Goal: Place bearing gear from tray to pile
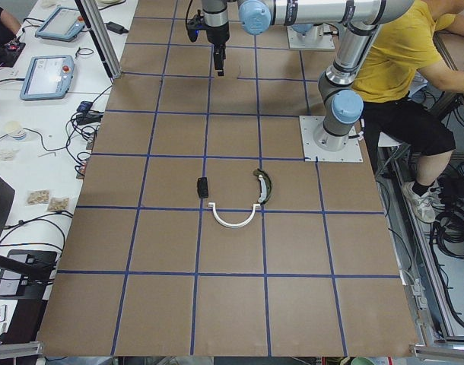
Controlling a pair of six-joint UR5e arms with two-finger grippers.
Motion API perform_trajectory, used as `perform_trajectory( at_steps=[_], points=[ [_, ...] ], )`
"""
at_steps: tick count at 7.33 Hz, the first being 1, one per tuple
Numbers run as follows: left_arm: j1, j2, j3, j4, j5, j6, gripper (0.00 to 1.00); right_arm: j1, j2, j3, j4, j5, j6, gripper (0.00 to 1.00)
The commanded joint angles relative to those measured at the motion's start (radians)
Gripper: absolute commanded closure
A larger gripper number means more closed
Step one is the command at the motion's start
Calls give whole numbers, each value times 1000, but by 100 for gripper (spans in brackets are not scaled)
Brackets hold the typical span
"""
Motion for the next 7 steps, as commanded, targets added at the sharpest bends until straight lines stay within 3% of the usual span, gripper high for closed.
perform_trajectory(
  at_steps=[1,4,6,7],
  points=[
    [2,-1,1,0,0,0,0,-176,188,-1,-197,6,-196,0],
    [2,1,1,2,-3,0,0,-241,314,2,-233,9,-197,0],
    [2,-1,1,2,-2,0,0,-247,351,15,-303,-3,-197,0],
    [2,-1,1,2,-2,0,0,-247,351,41,-320,-6,-165,5]
  ],
)
